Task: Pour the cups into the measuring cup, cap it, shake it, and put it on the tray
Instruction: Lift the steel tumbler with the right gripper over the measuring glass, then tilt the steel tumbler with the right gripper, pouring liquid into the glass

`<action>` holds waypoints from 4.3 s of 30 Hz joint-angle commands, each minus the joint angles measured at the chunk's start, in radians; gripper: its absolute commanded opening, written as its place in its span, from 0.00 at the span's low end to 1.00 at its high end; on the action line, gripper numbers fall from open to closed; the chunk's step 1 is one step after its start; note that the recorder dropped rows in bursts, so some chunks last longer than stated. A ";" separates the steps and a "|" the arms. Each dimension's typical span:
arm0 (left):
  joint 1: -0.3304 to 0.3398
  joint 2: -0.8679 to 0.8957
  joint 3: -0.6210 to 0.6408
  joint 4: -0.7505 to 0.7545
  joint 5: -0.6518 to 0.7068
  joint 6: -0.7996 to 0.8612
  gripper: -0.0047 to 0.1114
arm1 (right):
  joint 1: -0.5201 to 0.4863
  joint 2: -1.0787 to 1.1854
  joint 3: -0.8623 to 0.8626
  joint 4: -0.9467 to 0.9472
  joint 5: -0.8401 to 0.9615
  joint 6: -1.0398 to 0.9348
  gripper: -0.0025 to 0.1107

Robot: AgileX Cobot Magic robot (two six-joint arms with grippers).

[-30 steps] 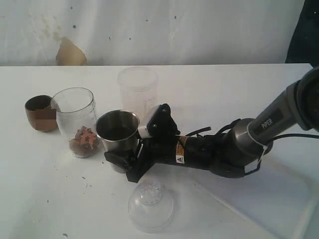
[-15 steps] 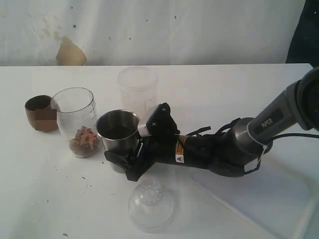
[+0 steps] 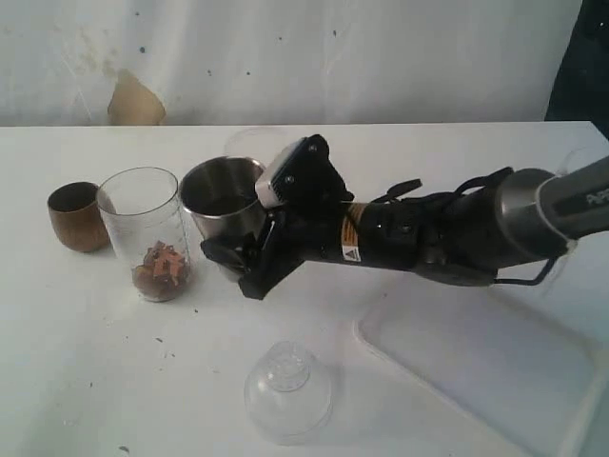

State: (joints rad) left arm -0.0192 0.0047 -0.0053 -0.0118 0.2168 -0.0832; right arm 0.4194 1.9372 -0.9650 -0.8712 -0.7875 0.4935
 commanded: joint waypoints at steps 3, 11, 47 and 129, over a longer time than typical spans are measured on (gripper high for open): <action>-0.006 -0.005 0.005 0.004 -0.008 -0.001 0.04 | 0.004 -0.153 -0.006 0.008 0.162 0.044 0.02; -0.006 -0.005 0.005 0.004 -0.008 -0.001 0.04 | 0.161 -0.213 -0.204 0.010 0.686 0.040 0.02; -0.006 -0.005 0.005 0.004 -0.008 -0.001 0.04 | 0.387 0.013 -0.640 -0.240 1.410 -0.157 0.02; -0.006 -0.005 0.005 0.004 -0.008 0.002 0.04 | 0.267 -0.038 -0.688 0.258 1.259 -0.199 0.02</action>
State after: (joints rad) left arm -0.0192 0.0047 -0.0053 -0.0118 0.2168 -0.0813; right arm 0.7366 1.9431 -1.6429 -0.7946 0.5237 0.3743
